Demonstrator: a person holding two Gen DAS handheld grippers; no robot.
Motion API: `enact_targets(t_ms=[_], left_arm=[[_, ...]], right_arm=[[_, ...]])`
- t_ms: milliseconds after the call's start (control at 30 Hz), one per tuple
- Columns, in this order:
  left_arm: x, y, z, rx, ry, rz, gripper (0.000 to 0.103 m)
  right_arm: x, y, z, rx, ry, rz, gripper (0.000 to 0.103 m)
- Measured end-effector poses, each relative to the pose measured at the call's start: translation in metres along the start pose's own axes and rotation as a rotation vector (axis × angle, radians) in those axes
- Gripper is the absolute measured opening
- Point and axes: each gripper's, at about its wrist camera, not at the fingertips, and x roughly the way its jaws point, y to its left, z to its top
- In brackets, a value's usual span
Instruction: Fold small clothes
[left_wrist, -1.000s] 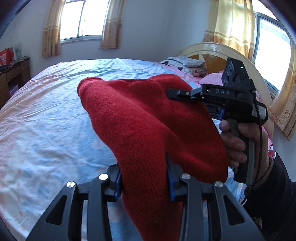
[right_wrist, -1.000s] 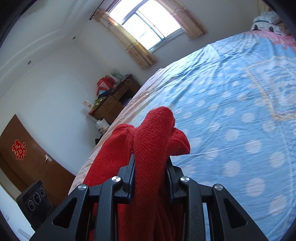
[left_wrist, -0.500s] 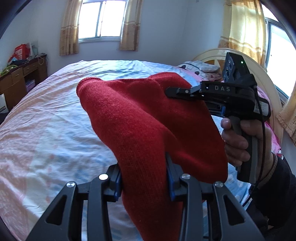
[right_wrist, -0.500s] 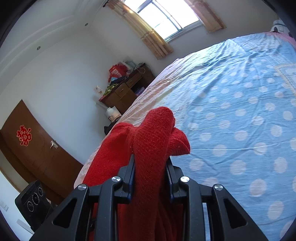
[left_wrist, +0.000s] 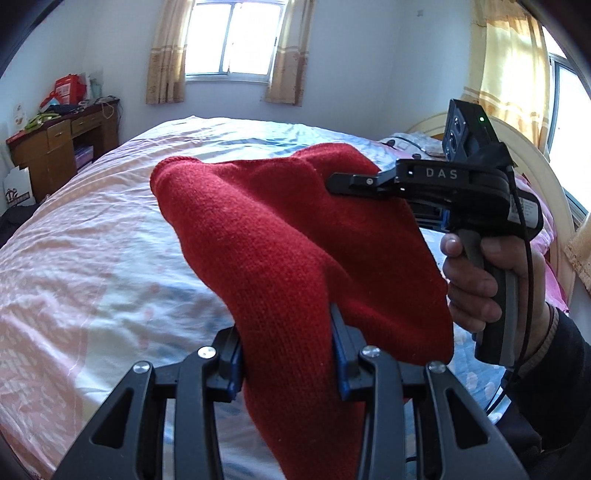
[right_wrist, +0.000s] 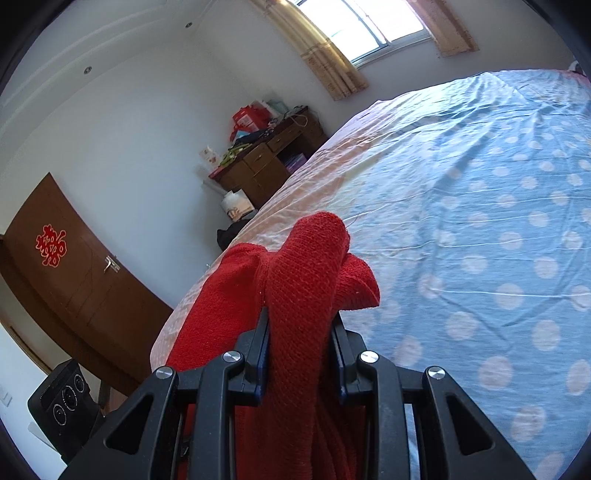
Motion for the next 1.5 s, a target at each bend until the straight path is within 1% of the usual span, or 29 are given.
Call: enact_targets(t_ms=[367,533,733,867,1033,1100,1133,1167,1233,1300,1333,1367,1400,1433,1467,1500], left_arm=[[-0.010,0.026,-0.014,-0.052,-0.012,0.049,0.039],[-0.014,0.037,-0.019,-0.076,-0.013,0.063,0.039],[-0.009,0.045,-0.029,-0.083,0.005,0.100,0.039],[-0.003,0.052,-0.035,-0.111,0.028,0.100,0.039],[0.000,0.057,-0.038,-0.131,0.036,0.097,0.041],[0.002,0.056,-0.038,-0.130,0.039,0.108,0.046],[0.002,0.056,-0.038,-0.129,0.043,0.122,0.051],[0.003,0.058,-0.036,-0.131,0.046,0.130,0.054],[-0.001,0.055,-0.033,-0.131,0.054,0.150,0.058],[-0.011,0.050,-0.030,-0.113,0.045,0.169,0.060],[-0.017,0.048,-0.028,-0.103,0.027,0.175,0.064],[-0.025,0.046,-0.024,-0.093,-0.004,0.186,0.074],[-0.032,0.044,-0.022,-0.087,-0.040,0.202,0.080],[-0.037,0.044,-0.020,-0.084,-0.076,0.224,0.090],[-0.040,0.044,-0.018,-0.081,-0.105,0.249,0.092],[-0.039,0.046,-0.016,-0.081,-0.110,0.271,0.092]], right_arm=[[0.041,0.030,-0.002,-0.052,0.056,-0.003,0.028],[0.060,0.038,-0.003,-0.059,0.082,-0.002,0.028],[0.088,0.040,-0.010,-0.051,0.129,-0.005,0.028],[0.105,0.041,-0.016,-0.060,0.154,-0.016,0.028],[0.119,0.030,-0.016,-0.034,0.171,-0.033,0.028],[0.126,0.025,-0.016,-0.024,0.193,-0.049,0.028],[0.127,0.021,-0.016,-0.016,0.198,-0.061,0.029],[0.128,0.019,-0.016,-0.007,0.196,-0.069,0.033],[0.124,0.013,-0.015,0.017,0.174,-0.079,0.039],[0.109,0.010,-0.013,0.034,0.132,-0.079,0.039],[0.101,0.011,-0.011,0.031,0.106,-0.080,0.039],[0.091,0.014,-0.009,0.020,0.077,-0.073,0.039],[0.078,0.019,-0.008,0.005,0.047,-0.058,0.039],[0.066,0.025,-0.008,-0.011,0.028,-0.036,0.040],[0.058,0.030,-0.009,-0.028,0.021,-0.011,0.043],[0.051,0.037,-0.012,-0.049,0.018,0.017,0.048]])
